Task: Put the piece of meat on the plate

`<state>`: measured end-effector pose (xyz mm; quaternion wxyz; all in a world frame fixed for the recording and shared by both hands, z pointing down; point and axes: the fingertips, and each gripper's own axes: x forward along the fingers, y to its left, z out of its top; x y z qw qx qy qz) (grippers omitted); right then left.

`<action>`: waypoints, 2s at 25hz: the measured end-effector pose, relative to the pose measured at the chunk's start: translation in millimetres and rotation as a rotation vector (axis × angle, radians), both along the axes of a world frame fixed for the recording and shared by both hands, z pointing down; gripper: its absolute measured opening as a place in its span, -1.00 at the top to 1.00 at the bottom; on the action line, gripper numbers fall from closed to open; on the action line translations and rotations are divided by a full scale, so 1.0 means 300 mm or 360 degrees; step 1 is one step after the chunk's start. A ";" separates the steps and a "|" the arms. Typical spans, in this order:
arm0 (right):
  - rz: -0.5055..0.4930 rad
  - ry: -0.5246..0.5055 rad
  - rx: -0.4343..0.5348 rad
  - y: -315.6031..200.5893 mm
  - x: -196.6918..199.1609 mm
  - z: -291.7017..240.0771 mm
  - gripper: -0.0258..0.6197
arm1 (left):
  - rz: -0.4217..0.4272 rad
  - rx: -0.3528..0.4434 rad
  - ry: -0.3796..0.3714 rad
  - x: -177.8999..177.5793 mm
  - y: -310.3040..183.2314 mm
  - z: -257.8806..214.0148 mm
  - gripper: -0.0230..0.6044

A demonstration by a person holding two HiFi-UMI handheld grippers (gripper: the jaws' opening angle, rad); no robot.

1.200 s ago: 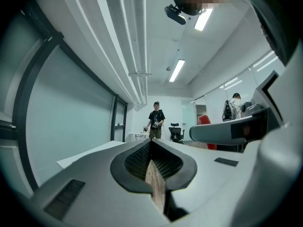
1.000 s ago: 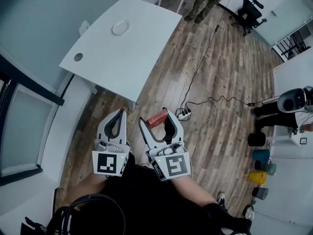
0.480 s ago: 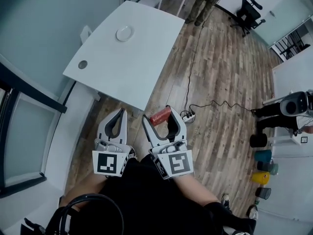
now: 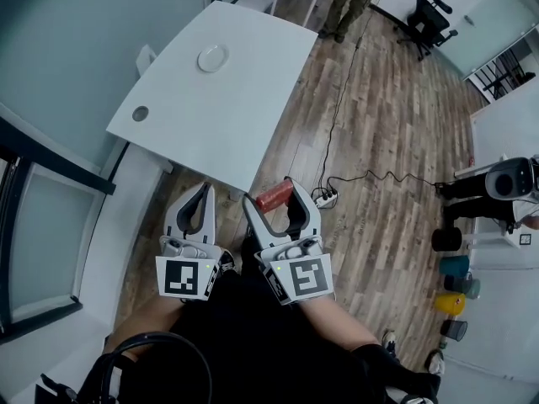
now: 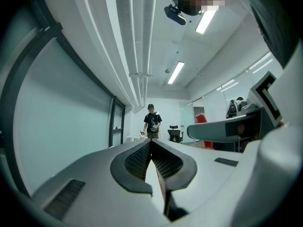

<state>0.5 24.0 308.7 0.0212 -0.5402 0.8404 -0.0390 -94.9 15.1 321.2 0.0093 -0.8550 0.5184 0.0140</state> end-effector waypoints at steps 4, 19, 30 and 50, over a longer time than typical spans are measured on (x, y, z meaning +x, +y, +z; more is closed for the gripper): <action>-0.0013 -0.0015 -0.0013 -0.042 0.021 0.008 -0.05 | -0.0005 -0.0015 -0.0031 0.034 -0.034 -0.002 0.93; -0.0118 -0.0017 -0.0026 -0.346 0.137 -0.047 -0.05 | -0.0114 -0.0028 -0.0077 0.151 -0.305 -0.093 0.93; -0.0244 -0.0022 0.0003 -0.601 0.196 0.001 -0.05 | -0.0216 -0.0004 -0.0112 0.230 -0.539 -0.073 0.93; -0.0304 -0.0026 -0.0017 -0.704 0.161 0.003 -0.05 | -0.0330 -0.0020 -0.0090 0.179 -0.631 -0.063 0.93</action>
